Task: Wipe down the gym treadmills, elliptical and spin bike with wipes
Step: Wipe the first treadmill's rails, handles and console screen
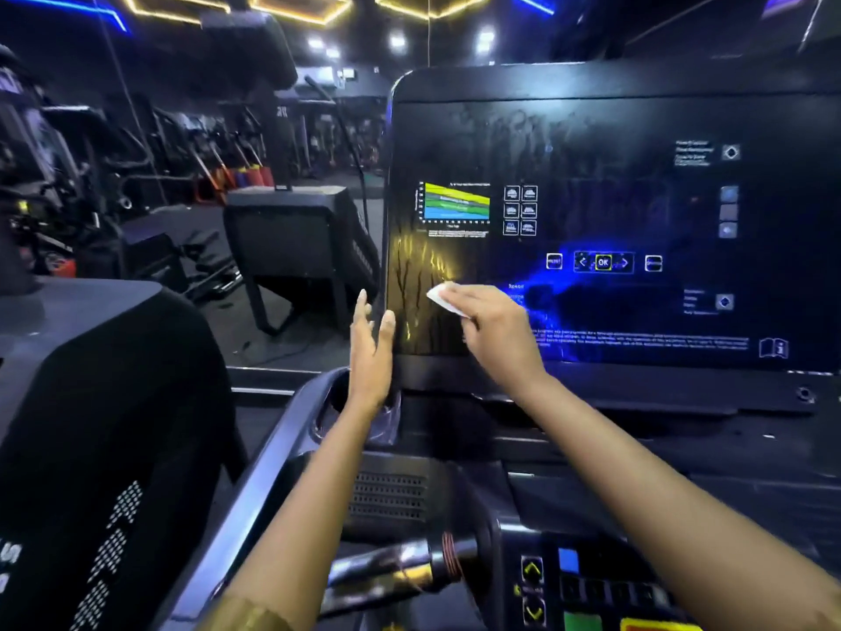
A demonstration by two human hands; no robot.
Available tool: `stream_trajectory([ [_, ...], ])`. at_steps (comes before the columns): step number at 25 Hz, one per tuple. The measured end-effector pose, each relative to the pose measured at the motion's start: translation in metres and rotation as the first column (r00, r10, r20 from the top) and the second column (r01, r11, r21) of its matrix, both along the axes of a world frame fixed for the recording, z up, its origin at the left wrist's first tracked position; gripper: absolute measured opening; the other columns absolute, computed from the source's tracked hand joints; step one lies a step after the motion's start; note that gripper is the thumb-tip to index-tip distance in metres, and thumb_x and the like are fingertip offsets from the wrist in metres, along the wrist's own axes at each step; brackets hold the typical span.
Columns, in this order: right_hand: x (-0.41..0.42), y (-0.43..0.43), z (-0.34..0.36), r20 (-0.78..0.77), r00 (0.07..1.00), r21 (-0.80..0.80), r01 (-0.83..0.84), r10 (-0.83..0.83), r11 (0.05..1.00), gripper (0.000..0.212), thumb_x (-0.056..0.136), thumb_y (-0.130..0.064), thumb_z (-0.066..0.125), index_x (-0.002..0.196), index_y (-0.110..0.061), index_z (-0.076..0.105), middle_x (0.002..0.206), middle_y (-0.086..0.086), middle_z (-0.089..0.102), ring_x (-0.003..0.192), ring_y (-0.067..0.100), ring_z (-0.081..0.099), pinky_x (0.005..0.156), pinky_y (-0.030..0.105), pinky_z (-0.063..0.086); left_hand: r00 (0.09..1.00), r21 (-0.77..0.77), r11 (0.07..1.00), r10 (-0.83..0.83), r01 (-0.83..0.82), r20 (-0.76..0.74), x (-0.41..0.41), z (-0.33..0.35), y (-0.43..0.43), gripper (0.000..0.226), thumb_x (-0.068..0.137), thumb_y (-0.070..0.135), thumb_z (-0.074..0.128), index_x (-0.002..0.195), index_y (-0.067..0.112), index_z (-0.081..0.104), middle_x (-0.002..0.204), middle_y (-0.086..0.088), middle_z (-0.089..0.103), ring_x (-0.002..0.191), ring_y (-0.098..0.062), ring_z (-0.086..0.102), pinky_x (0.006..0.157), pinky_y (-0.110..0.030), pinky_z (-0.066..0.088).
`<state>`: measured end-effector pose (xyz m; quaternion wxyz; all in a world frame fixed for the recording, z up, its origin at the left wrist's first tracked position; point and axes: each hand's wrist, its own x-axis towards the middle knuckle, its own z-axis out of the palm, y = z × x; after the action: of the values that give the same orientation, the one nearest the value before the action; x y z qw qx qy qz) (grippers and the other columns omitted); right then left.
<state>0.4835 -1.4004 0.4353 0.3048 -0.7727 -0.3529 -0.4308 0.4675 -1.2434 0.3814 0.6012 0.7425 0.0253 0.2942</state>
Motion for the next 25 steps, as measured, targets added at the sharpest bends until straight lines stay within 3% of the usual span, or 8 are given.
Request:
stream_trajectory([
  [3, 0.035, 0.030, 0.026, 0.153, 0.988, -0.232, -0.001, 0.037, 0.973, 0.032, 0.076, 0.000, 0.051, 0.100, -0.007, 0.071, 0.100, 0.006, 0.071, 0.090, 0.024, 0.067, 0.066, 0.027, 0.055, 0.994, -0.112, 0.992, -0.039, 0.051, 0.101, 0.022, -0.001, -0.008, 0.066, 0.092, 0.057, 0.030, 0.149, 0.024, 0.024, 0.152, 0.010, 0.027, 0.137, 0.002, 0.026, 0.115, -0.021, 0.020],
  [6, 0.050, 0.042, 0.026, 0.285, 0.958, -0.430, 0.091, 0.039, 0.898, 0.038, 0.078, -0.011, 0.040, 0.098, -0.008, 0.073, 0.100, 0.002, 0.070, 0.092, 0.018, 0.066, 0.054, 0.021, 0.052, 0.984, -0.193, 0.977, -0.052, 0.085, 0.171, 0.031, -0.010, -0.006, 0.088, 0.080, 0.082, 0.030, 0.145, 0.024, 0.032, 0.149, 0.012, 0.035, 0.137, 0.005, 0.030, 0.112, -0.013, 0.023],
  [9, 0.042, 0.044, 0.003, 0.380, 0.923, -0.515, 0.164, 0.052, 0.841, 0.040, 0.078, -0.013, 0.040, 0.102, -0.010, 0.072, 0.101, -0.002, 0.069, 0.087, 0.015, 0.065, 0.051, 0.017, 0.046, 0.985, -0.235, 0.962, -0.107, 0.138, 0.136, 0.034, -0.015, -0.002, 0.083, 0.078, 0.084, 0.029, 0.142, 0.031, 0.035, 0.139, 0.026, 0.043, 0.135, 0.007, 0.032, 0.112, -0.015, 0.023],
  [12, 0.035, 0.039, -0.028, 0.400, 0.912, -0.549, 0.157, 0.094, 0.821, 0.034, 0.082, -0.013, 0.043, 0.099, -0.009, 0.073, 0.099, 0.000, 0.070, 0.081, 0.016, 0.061, 0.049, 0.021, 0.047, 0.981, -0.262, 0.951, -0.132, 0.166, 0.143, 0.034, -0.016, -0.003, 0.062, 0.096, 0.060, 0.020, 0.145, 0.024, 0.033, 0.117, 0.038, 0.057, 0.121, 0.016, 0.044, 0.104, -0.011, 0.032],
  [16, 0.027, 0.023, -0.052, 0.357, 0.920, -0.591, 0.087, 0.164, 0.802, 0.031, 0.088, -0.014, 0.044, 0.097, -0.008, 0.073, 0.102, 0.000, 0.070, 0.087, 0.015, 0.046, 0.041, 0.023, 0.046, 0.982, -0.255, 0.956, -0.108, 0.145, 0.153, 0.029, -0.013, -0.002, 0.080, 0.078, 0.084, 0.030, 0.141, 0.034, 0.036, 0.150, 0.014, 0.036, 0.138, 0.002, 0.029, 0.119, -0.030, 0.018],
  [19, 0.040, 0.009, -0.032, 0.362, 0.916, -0.585, 0.079, 0.173, 0.807, 0.035, 0.093, -0.013, 0.038, 0.100, -0.008, 0.073, 0.101, 0.001, 0.071, 0.091, 0.018, 0.059, 0.045, 0.023, 0.051, 0.979, -0.231, 0.959, -0.132, 0.166, 0.158, 0.028, -0.012, -0.002, 0.077, 0.075, 0.085, 0.033, 0.138, 0.041, 0.032, 0.153, 0.012, 0.031, 0.140, 0.000, 0.027, 0.120, -0.037, 0.017],
  [22, 0.056, 0.004, -0.010, 0.353, 0.936, -0.486, 0.178, 0.005, 0.855, 0.036, 0.089, -0.009, 0.040, 0.108, -0.009, 0.070, 0.107, 0.002, 0.069, 0.096, 0.017, 0.052, 0.042, 0.026, 0.051, 0.977, -0.175, 0.968, -0.152, 0.178, 0.149, 0.028, -0.012, 0.001, 0.069, 0.081, 0.075, 0.033, 0.140, 0.039, 0.026, 0.154, 0.011, 0.027, 0.141, 0.001, 0.024, 0.120, -0.034, 0.017],
  [25, 0.044, 0.003, -0.030, 0.382, 0.924, -0.474, 0.206, -0.011, 0.856, 0.035, 0.087, -0.009, 0.042, 0.108, -0.008, 0.070, 0.106, 0.001, 0.068, 0.086, 0.016, 0.049, 0.040, 0.025, 0.048, 0.979, -0.127, 0.974, -0.174, 0.187, 0.104, 0.029, -0.011, 0.007, 0.071, 0.086, 0.069, 0.033, 0.147, 0.035, 0.022, 0.155, 0.013, 0.024, 0.141, 0.002, 0.021, 0.117, -0.026, 0.017],
])
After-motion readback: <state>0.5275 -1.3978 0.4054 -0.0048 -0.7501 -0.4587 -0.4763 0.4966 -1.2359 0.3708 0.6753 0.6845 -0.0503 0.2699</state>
